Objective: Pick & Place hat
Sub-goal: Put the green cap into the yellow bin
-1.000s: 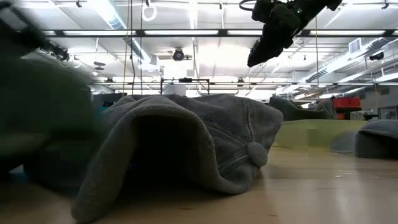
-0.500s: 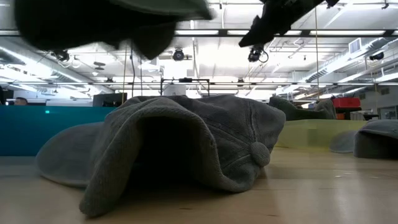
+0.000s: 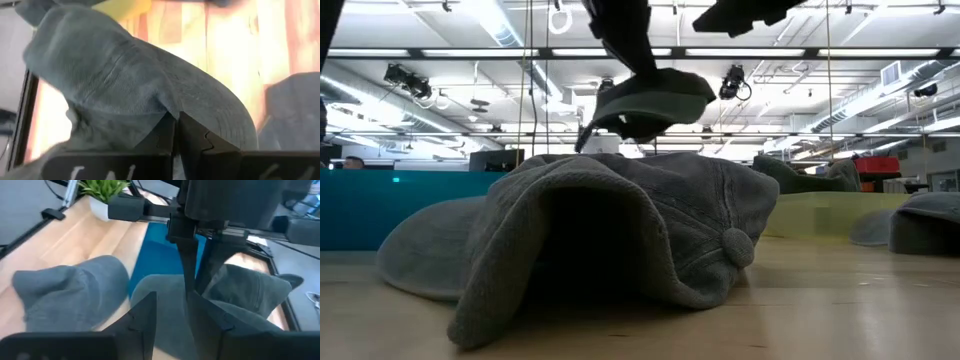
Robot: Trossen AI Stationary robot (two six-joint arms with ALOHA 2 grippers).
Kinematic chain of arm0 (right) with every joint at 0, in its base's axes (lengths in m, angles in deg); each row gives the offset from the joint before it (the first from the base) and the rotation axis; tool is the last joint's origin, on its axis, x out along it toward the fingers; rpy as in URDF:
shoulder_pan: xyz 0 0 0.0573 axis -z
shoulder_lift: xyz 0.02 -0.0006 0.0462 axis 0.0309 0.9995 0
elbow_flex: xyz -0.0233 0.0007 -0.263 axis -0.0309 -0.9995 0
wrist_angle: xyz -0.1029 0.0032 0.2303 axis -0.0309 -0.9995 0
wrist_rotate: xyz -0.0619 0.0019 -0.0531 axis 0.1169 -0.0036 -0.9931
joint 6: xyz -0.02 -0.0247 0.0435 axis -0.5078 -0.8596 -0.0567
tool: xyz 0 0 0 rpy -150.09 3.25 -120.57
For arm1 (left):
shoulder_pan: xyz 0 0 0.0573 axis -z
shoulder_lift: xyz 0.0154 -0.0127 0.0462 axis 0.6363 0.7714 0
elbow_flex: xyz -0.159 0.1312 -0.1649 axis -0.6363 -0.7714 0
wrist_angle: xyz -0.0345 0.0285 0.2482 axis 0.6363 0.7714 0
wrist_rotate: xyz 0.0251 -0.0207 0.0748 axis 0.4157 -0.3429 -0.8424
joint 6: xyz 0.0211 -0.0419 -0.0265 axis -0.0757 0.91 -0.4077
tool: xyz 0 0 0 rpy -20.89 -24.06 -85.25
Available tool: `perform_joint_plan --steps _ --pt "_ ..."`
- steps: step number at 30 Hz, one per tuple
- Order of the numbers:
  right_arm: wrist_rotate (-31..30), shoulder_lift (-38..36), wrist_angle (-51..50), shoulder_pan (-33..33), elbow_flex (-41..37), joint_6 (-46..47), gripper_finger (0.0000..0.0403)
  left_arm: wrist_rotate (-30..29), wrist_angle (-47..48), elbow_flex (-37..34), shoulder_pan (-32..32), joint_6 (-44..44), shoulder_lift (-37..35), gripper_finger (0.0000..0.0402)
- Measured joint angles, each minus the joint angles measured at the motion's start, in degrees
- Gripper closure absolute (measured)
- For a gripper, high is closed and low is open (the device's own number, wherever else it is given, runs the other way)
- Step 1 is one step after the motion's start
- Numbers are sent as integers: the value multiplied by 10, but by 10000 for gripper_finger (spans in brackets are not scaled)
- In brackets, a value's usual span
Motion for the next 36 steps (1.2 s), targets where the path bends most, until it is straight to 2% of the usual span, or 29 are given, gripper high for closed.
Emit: perform_joint_plan --steps 5,11,17,20,26,33,36 --pt "-46 26 10 5 0 -59 282 18 -21 0 -23 -44 0 386" --pt "-61 86 71 25 0 -99 242 19 -24 0 -37 -74 0 386" --pt "-176 129 109 39 0 -185 218 9 -11 -1 -43 -77 2 386" --pt "-155 138 108 48 0 -209 221 16 -11 -1 -41 -86 2 386" --pt "-136 153 88 72 1 -158 262 16 -14 -1 -45 -129 2 386" --pt "-140 156 49 80 1 -128 383 20 -16 1 -66 -103 28 380" --pt "-141 156 25 80 0 -112 384 22 -16 1 -75 -105 42 366"
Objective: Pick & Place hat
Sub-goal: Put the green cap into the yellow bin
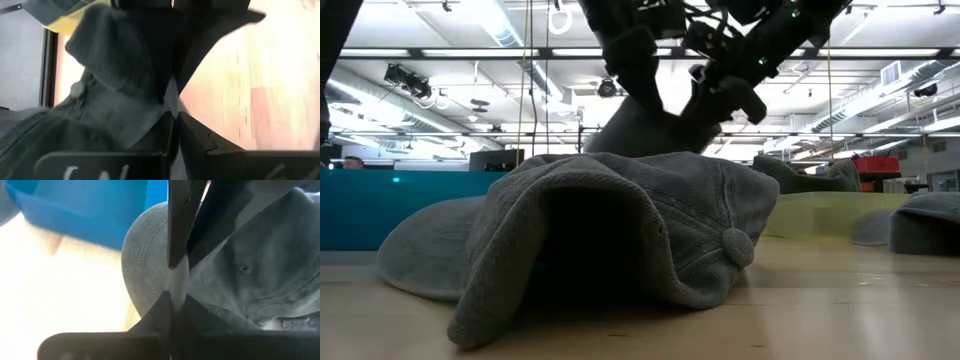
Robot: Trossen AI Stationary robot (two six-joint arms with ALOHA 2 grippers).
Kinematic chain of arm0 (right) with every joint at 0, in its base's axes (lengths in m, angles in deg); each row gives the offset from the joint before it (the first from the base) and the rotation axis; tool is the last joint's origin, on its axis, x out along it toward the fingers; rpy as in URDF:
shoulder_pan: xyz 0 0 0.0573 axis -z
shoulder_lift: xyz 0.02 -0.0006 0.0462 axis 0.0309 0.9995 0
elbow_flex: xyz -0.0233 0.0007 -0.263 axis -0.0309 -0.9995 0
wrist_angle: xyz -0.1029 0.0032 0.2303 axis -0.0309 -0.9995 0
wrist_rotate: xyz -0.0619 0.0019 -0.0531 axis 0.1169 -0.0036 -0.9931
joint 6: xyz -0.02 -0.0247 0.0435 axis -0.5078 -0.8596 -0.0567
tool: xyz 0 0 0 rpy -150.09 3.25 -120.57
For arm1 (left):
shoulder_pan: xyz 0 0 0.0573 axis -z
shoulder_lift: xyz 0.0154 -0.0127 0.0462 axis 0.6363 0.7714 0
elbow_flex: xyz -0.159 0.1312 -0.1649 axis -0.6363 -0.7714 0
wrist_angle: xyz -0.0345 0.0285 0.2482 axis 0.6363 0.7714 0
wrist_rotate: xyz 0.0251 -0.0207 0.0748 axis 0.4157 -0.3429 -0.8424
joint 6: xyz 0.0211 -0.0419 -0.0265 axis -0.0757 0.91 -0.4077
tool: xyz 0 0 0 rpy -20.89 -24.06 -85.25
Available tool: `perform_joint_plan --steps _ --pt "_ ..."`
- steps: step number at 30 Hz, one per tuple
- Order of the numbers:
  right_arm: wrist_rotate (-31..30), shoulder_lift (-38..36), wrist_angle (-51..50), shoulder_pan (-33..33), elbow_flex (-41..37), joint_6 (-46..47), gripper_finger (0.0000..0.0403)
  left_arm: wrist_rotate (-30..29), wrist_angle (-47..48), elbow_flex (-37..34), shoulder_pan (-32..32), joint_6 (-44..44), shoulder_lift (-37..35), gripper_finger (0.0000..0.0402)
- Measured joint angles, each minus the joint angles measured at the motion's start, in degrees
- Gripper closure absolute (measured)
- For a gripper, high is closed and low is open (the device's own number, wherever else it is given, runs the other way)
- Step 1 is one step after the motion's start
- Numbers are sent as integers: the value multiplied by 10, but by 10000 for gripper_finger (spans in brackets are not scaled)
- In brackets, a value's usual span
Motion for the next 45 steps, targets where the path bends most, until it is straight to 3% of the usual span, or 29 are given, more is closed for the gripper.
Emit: perform_joint_plan --steps 5,11,13,16,20,24,30,37,42,45 --pt "-39 -5 -57 -1 0 17 379 -1 3 0 -6 -1 3 323" --pt "-205 -35 -169 -5 0 29 394 -16 21 -2 -2 9 -20 284" --pt "-231 -66 -216 -7 0 28 392 -32 30 -2 -2 22 -31 281" --pt "-221 -133 -284 -6 0 14 393 -66 49 -1 -2 43 -49 280" --pt "-162 -217 -372 5 0 -31 393 -110 70 -1 -2 49 -79 284" --pt "-134 -271 -468 27 0 -119 393 -120 82 -1 -3 49 -101 286" --pt "-121 -277 -597 70 -2 -194 393 -120 80 -1 -3 49 -121 286" --pt "-131 -272 -619 117 -43 -308 394 -120 85 -1 -3 52 -123 287" --pt "-203 -272 -633 144 -73 -343 394 -120 97 -1 -3 61 -123 287" --pt "-173 -273 -615 155 -84 -347 394 -120 102 -1 -3 64 -123 287"
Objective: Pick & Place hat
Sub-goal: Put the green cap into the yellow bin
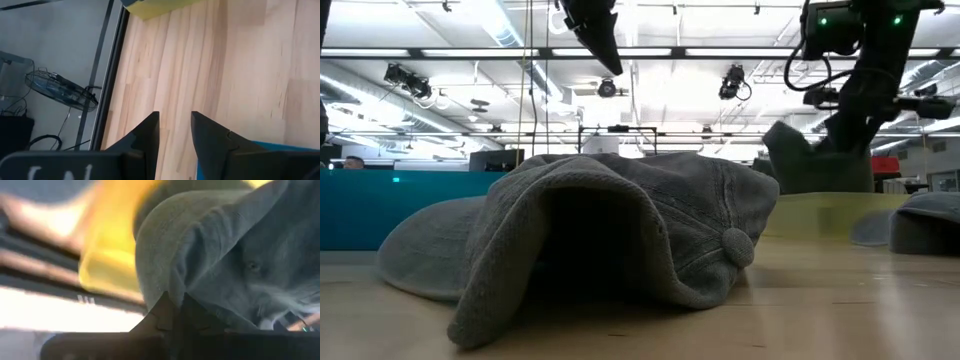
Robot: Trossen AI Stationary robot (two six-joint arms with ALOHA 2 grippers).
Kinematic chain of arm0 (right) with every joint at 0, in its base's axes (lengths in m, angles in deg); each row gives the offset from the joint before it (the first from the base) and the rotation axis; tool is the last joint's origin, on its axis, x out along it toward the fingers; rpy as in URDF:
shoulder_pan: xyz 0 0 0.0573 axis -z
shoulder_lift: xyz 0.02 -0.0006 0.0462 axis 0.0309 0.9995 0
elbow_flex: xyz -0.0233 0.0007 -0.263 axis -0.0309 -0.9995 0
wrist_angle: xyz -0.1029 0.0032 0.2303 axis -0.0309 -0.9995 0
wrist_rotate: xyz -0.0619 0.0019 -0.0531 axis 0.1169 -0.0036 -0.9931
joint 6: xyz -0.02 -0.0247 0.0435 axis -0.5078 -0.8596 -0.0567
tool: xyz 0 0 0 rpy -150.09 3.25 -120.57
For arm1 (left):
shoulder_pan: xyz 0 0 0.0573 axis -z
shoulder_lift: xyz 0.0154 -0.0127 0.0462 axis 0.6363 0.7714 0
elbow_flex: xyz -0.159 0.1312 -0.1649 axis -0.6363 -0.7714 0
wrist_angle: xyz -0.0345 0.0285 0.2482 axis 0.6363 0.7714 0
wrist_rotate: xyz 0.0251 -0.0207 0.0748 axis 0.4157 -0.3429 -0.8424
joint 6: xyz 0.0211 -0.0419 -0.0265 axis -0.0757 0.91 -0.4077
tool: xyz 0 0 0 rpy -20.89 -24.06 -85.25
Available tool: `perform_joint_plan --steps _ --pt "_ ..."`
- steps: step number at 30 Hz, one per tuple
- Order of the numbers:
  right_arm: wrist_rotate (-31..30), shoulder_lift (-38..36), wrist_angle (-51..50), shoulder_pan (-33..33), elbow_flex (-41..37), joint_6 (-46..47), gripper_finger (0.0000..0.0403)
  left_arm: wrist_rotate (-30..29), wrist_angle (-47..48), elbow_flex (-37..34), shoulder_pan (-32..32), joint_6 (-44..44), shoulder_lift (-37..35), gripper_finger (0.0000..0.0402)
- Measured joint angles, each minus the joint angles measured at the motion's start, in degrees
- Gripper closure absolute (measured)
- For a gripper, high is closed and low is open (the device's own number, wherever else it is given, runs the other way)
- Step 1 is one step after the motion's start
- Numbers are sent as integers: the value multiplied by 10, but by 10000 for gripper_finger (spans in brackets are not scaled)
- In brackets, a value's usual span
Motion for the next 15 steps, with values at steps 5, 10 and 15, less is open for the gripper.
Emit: perform_joint_plan --steps 5,10,15 --pt "45 0 63 1 -43 3 391 0 11 0 0 11 0 287" --pt "29 0 131 1 -86 67 361 0 10 0 0 12 0 287" --pt "13 0 122 1 -87 101 323 0 10 0 0 14 0 287"
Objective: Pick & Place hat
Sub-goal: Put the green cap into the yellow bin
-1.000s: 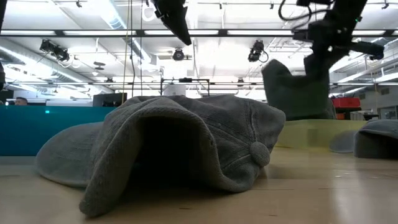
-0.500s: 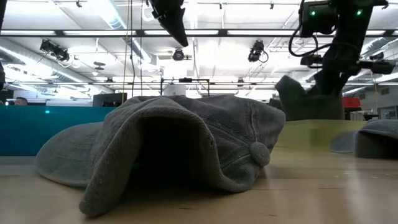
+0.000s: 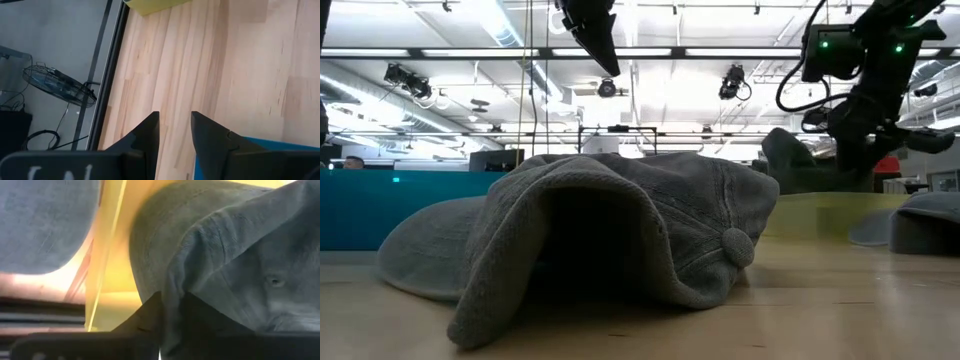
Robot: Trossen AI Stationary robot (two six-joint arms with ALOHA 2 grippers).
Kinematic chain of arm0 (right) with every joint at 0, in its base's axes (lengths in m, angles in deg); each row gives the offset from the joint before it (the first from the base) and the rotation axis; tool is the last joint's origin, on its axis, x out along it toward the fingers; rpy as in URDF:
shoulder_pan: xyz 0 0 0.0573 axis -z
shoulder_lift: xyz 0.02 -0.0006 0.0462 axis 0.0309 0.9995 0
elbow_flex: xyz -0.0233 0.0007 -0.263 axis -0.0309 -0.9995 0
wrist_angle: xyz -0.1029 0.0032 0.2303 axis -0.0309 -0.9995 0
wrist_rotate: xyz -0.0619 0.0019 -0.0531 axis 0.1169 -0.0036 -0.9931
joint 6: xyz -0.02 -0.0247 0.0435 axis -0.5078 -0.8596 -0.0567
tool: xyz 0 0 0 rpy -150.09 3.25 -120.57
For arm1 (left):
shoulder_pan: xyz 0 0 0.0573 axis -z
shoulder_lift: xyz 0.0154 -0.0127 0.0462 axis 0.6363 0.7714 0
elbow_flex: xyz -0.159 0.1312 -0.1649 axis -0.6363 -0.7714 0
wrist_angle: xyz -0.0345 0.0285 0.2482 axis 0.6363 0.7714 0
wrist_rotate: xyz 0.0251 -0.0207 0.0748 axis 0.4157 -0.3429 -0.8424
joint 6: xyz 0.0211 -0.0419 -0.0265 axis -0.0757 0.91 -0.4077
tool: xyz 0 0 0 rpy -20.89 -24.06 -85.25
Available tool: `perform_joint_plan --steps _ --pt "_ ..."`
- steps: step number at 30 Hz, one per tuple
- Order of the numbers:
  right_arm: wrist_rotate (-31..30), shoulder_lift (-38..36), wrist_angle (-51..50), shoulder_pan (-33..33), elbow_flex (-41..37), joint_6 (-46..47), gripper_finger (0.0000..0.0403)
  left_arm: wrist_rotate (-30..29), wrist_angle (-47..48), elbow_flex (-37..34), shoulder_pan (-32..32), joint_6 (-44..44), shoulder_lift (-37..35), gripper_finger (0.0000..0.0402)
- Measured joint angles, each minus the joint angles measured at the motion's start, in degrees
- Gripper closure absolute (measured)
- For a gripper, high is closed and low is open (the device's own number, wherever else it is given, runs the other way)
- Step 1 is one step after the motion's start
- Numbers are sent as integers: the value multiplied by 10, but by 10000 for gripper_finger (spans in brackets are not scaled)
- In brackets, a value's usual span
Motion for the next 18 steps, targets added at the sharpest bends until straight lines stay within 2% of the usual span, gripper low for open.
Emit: perform_joint_plan --steps 4,7,18 --pt "-1 0 -34 0 20 13 309 0 0 0 0 0 0 287" --pt "-1 0 -43 0 42 50 308 0 2 0 0 0 0 287" --pt "-2 -2 -103 -1 146 83 307 0 17 0 1 2 0 287"
